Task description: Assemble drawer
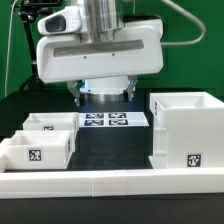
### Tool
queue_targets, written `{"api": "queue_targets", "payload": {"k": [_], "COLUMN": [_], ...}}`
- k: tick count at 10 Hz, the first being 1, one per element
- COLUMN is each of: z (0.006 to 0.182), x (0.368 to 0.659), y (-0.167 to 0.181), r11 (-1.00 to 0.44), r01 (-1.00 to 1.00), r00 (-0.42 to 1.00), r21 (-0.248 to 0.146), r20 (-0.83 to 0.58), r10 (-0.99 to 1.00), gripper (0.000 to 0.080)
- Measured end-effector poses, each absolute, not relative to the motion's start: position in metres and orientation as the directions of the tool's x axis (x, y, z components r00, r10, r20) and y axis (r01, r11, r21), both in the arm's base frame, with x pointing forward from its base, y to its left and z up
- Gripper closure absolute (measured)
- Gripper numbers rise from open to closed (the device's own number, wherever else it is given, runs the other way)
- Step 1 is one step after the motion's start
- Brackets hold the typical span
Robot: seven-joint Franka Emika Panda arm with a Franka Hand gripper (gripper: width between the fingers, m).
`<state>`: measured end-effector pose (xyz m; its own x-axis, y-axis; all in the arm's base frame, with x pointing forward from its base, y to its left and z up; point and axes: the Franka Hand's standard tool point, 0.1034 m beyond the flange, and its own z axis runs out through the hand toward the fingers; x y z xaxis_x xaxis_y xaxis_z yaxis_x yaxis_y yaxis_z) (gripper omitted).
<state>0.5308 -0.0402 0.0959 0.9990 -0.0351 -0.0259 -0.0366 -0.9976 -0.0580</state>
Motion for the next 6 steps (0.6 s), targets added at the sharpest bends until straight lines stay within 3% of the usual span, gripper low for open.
{"api": "queue_targets", "payload": {"k": [5,6], "z": [0.063,0.065], "x": [0.531,0.532], "y": [-0.076,-0.073], "r11": [-0.999,-0.999], "r01": [-0.050,-0.045], "r00": [0.998,0.999], "r21": [-0.017,-0.018], "r20": [0.023,0.026], "r10": [-0.051,-0.045], "gripper": [0.0150,0.0150]}}
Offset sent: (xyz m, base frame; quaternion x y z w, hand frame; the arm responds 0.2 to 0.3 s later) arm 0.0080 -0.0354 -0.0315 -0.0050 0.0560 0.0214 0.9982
